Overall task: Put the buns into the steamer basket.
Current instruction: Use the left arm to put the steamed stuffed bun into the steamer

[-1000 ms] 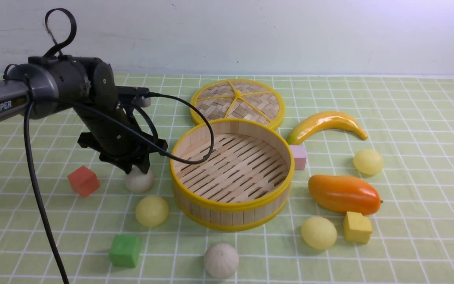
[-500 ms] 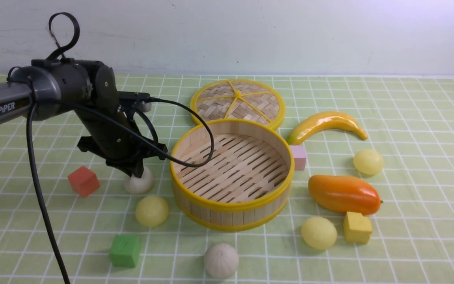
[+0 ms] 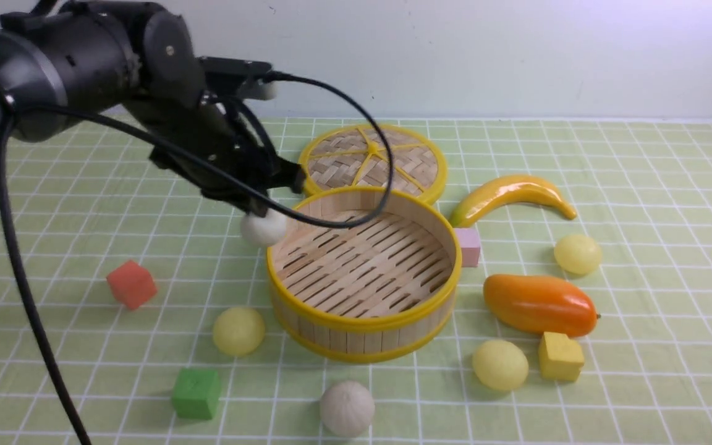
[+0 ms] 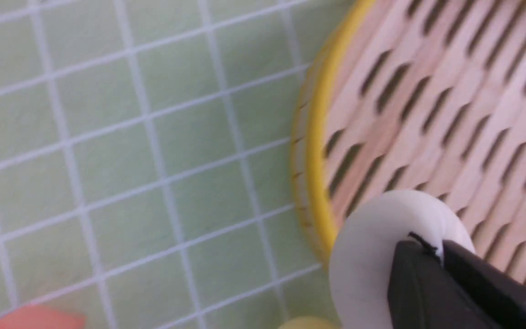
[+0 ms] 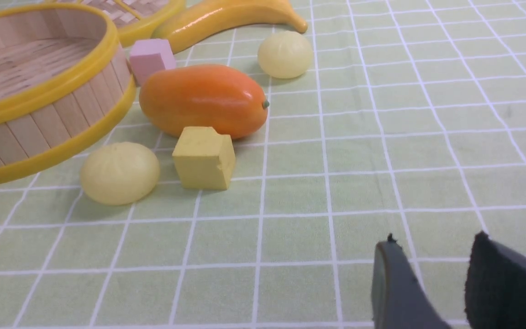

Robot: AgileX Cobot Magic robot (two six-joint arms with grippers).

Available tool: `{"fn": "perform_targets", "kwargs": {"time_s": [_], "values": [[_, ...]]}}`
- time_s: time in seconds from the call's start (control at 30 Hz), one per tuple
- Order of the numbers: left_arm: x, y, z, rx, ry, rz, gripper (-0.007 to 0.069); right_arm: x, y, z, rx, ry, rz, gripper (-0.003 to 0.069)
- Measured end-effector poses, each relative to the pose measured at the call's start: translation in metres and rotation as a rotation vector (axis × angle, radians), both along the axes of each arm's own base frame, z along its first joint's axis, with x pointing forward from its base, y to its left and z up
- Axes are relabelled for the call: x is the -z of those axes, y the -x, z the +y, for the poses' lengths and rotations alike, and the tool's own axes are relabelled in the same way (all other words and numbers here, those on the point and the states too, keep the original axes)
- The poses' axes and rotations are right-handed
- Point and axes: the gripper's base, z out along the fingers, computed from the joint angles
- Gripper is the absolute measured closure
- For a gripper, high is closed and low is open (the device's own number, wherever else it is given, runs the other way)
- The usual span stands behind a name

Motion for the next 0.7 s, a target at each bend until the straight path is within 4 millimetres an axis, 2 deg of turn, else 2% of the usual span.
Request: {"fn": "perform_targets", "kwargs": {"time_s": [0.1, 0.27, 0.3, 0.33, 0.37, 0.43, 0.47, 0.53, 0.57, 0.6, 0.67, 0.7], "values": [[0.013, -0.011, -0.023, 0.038, 0.004, -0.020, 0.0637, 0.000, 0.000, 0.000, 0.000, 0.000, 0.000, 0.0420], [0.056, -0.042, -0.037, 0.042, -0.034, -0.001, 0.0617, 0.000, 0.000, 0.000, 0.000, 0.000, 0.000, 0.0420], [0.056, -0.042, -0.037, 0.042, -0.034, -0.001, 0.0615, 0.000, 0.000, 0.000, 0.000, 0.000, 0.000, 0.0420], [0.066, -0.049, -0.039, 0.041, -0.043, 0.009, 0.0585, 0.000, 0.000, 0.000, 0.000, 0.000, 0.000, 0.0420], [0.068, -0.050, -0.039, 0.040, -0.045, 0.011, 0.0580, 0.000, 0.000, 0.000, 0.000, 0.000, 0.000, 0.0420], [0.072, -0.055, -0.041, 0.039, -0.048, 0.020, 0.0515, 0.000, 0.000, 0.000, 0.000, 0.000, 0.000, 0.0420], [0.072, -0.056, -0.042, 0.039, -0.048, 0.021, 0.0482, 0.000, 0.000, 0.000, 0.000, 0.000, 0.000, 0.0420], [0.064, -0.056, -0.042, 0.030, -0.045, 0.032, 0.0340, 0.000, 0.000, 0.000, 0.000, 0.000, 0.000, 0.0420], [0.063, -0.055, -0.042, 0.026, -0.045, 0.039, 0.0323, 0.000, 0.000, 0.000, 0.000, 0.000, 0.000, 0.0420], [0.055, -0.053, -0.041, 0.012, -0.039, 0.051, 0.0268, 0.000, 0.000, 0.000, 0.000, 0.000, 0.000, 0.0420], [0.048, -0.051, -0.040, 0.004, -0.037, 0.058, 0.0251, 0.000, 0.000, 0.000, 0.000, 0.000, 0.000, 0.0420], [0.033, -0.046, -0.038, -0.007, -0.032, 0.062, 0.0253, 0.000, 0.000, 0.000, 0.000, 0.000, 0.000, 0.0420]]}}
